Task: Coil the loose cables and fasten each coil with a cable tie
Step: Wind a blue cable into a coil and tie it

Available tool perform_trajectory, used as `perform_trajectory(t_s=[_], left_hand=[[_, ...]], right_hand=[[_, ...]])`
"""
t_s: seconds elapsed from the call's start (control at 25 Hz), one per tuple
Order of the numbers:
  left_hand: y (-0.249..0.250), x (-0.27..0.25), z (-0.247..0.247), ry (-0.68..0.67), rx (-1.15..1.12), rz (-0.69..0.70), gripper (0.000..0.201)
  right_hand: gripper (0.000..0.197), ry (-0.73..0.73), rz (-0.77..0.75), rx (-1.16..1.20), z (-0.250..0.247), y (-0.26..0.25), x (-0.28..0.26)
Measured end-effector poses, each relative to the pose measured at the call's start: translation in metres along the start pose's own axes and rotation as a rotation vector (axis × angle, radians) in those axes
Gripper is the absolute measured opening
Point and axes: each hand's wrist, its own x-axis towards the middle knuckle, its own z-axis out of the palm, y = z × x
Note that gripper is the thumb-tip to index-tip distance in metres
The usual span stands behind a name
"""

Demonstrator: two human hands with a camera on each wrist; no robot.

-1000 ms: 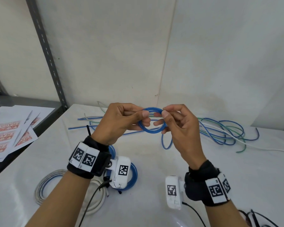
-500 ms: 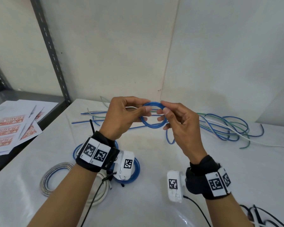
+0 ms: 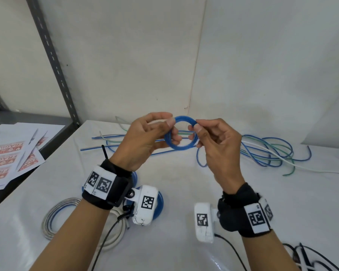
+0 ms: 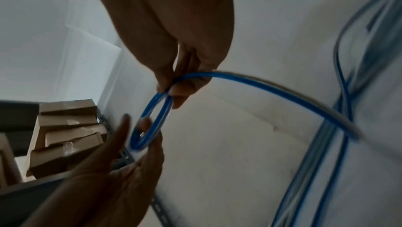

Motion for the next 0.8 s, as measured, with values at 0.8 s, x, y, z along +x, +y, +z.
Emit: perform_trajectory(t_s=[0.8], left_hand=[[0.002, 0.003, 0.014, 0.183, -0.310, -0.006, 0.048]], right_hand=[[0.012, 0.015, 0.020, -0.020, 0.030, 0.001, -0.024]])
